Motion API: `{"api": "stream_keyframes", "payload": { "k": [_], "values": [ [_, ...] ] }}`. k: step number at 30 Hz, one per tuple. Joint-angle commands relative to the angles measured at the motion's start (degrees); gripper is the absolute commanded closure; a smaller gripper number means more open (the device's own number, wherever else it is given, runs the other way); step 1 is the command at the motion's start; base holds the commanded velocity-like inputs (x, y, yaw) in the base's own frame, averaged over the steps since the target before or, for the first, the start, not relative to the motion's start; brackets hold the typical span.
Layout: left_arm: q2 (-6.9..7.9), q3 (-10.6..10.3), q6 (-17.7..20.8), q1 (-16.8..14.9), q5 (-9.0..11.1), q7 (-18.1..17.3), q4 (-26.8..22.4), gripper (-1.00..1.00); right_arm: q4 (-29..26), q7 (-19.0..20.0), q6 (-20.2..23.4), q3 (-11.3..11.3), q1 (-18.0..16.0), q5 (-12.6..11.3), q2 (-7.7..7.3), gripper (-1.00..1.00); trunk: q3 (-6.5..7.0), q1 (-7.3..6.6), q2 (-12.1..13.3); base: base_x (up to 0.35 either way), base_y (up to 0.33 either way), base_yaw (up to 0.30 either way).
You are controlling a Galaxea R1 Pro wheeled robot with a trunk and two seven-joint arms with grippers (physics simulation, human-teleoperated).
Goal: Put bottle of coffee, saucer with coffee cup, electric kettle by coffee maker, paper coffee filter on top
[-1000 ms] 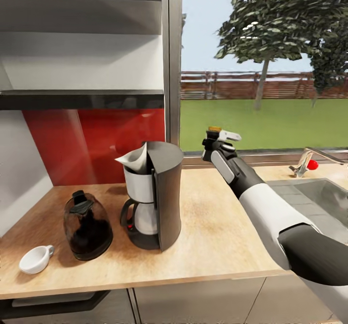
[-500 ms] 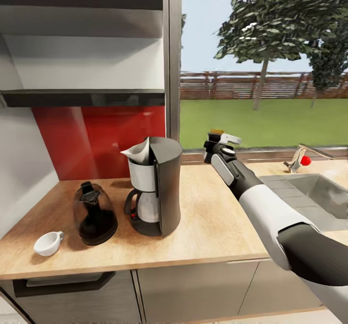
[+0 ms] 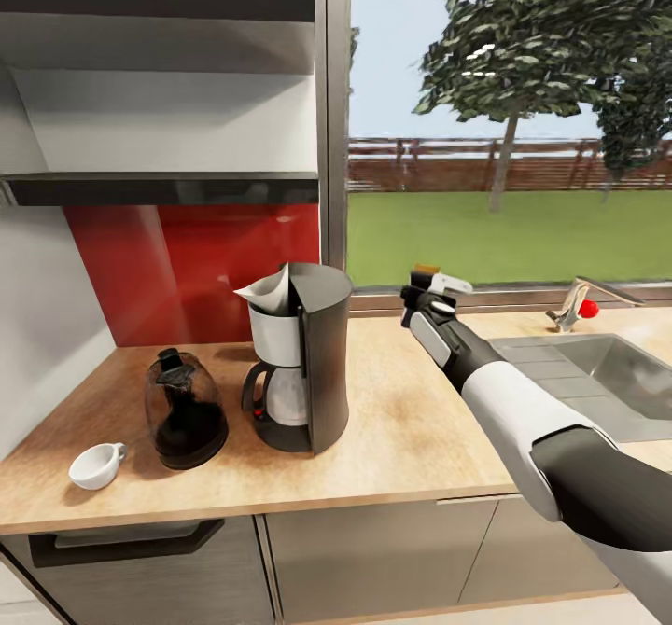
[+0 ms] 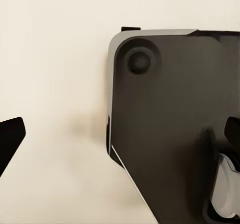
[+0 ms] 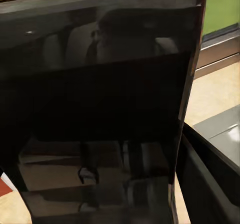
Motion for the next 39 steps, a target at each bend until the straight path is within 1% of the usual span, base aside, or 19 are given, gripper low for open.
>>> {"api": "stream_keyframes", "payload": {
  "k": [1,4,6,8,12,14,18,19,21,23,24,26,27,29,32,39],
  "values": [
    [0.02,-0.3,-0.1,0.0,0.6,0.0,0.0,-1.0,0.0,-0.5,0.3,0.4,-0.1,-0.2,-0.05,1.0,-0.13,0.04,-0.1,0.0,0.0,0.0],
    [0.03,-0.3,-0.1,0.0,0.6,0.0,0.0,-1.0,0.4,-0.5,0.3,0.4,0.0,-0.2,-0.05,1.0,-0.13,0.04,-0.1,0.0,0.0,0.0],
    [0.04,-0.3,-0.2,0.0,0.6,0.0,0.0,-1.0,1.9,1.0,0.3,0.4,0.0,-0.1,-0.05,1.0,-0.13,0.04,-0.1,0.0,0.0,0.0],
    [0.04,-0.3,-0.2,-0.1,0.6,0.0,0.0,-1.0,3.6,5.6,0.3,0.4,0.0,0.4,-0.05,1.0,-0.13,0.04,-0.1,0.0,0.0,0.0],
    [0.04,-0.2,-0.2,0.0,0.6,0.0,0.1,-1.0,7.2,17.0,0.1,0.4,0.0,3.5,-0.05,1.0,-0.13,0.04,-0.1,0.0,0.0,0.0],
    [0.04,-0.2,-0.2,0.0,0.6,0.0,0.1,-1.0,8.4,19.4,0.0,0.4,0.0,4.2,-0.05,1.0,-0.13,0.04,-0.1,0.0,0.0,0.0],
    [0.09,-0.1,-0.3,0.0,0.6,0.0,0.1,-1.0,9.7,20.1,-0.7,0.4,0.0,5.0,-0.05,1.0,-0.13,0.04,-0.1,0.0,0.0,0.0],
    [0.11,-0.1,-0.3,0.0,0.6,0.0,0.1,-1.0,10.6,20.2,-2.3,0.4,0.0,5.9,-0.05,1.0,-0.13,0.04,-0.1,0.0,0.0,0.0],
    [0.12,-0.1,-0.3,0.0,0.6,0.0,0.1,-1.0,13.0,20.3,-5.3,0.4,0.0,9.3,-0.07,1.0,-0.13,0.04,-0.1,0.0,0.0,0.0],
    [0.13,0.0,-0.3,0.0,0.6,0.0,0.1,-1.0,14.0,20.3,-6.2,0.4,0.0,11.2,-0.07,1.0,-0.13,0.04,-0.1,0.0,0.0,0.0],
    [0.13,0.0,-0.3,0.0,0.6,0.0,0.1,-1.0,14.4,20.3,-6.3,0.4,0.0,11.5,-0.07,1.0,-0.13,0.04,-0.1,0.0,0.0,0.0],
    [0.13,0.0,-0.3,0.0,0.6,0.0,0.1,-1.0,16.6,21.6,-7.8,0.4,0.0,11.9,-0.06,1.0,-0.13,0.04,-0.1,0.0,0.0,0.0],
    [0.13,0.0,-0.3,0.0,0.6,0.0,0.1,-1.0,18.4,23.7,-10.4,0.4,0.0,12.0,-0.05,1.0,-0.13,0.04,-0.1,0.0,0.0,0.0],
    [0.13,-0.1,-0.3,0.0,0.6,0.0,0.1,-1.0,21.0,26.3,-14.1,0.4,0.0,12.1,-0.05,1.0,-0.13,0.04,-0.1,0.0,0.0,0.0],
    [0.12,-0.1,-0.3,0.0,0.6,0.0,0.1,-1.0,22.4,27.2,-15.3,0.4,0.0,12.1,-0.05,1.0,-0.13,0.04,-0.1,0.0,0.0,0.0],
    [0.13,-0.1,-0.3,0.0,0.6,0.0,0.1,-1.0,23.6,27.4,-15.7,0.4,0.0,12.0,0.03,1.0,-0.13,0.04,-0.1,0.0,0.0,0.0]
  ]
}}
